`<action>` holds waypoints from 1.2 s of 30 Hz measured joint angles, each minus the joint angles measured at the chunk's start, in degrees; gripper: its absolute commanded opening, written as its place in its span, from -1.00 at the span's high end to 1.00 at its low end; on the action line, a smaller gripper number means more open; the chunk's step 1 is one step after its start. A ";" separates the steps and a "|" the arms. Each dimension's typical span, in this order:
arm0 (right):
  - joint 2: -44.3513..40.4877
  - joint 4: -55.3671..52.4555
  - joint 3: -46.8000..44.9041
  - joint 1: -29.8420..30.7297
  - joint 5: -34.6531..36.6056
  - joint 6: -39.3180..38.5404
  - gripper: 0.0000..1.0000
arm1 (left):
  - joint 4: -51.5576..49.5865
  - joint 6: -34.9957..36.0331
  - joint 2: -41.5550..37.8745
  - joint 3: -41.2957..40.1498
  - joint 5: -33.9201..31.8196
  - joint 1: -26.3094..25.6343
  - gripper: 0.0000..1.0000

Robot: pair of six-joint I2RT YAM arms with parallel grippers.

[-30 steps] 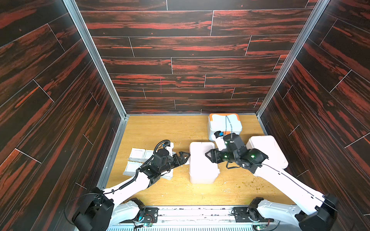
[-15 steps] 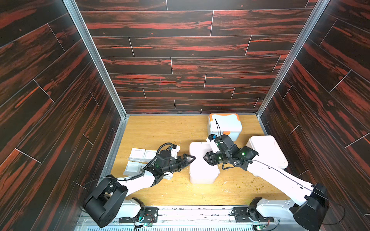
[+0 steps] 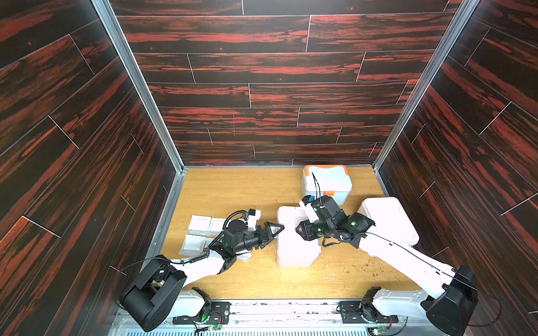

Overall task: Open first aid kits and take out gauze
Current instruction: Fasten the fastener of the first aid kit.

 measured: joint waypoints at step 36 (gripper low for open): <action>0.33 0.28 -0.02 0.20 -0.48 0.22 -0.03 | -21.05 7.61 -11.41 1.25 -6.08 0.96 -0.99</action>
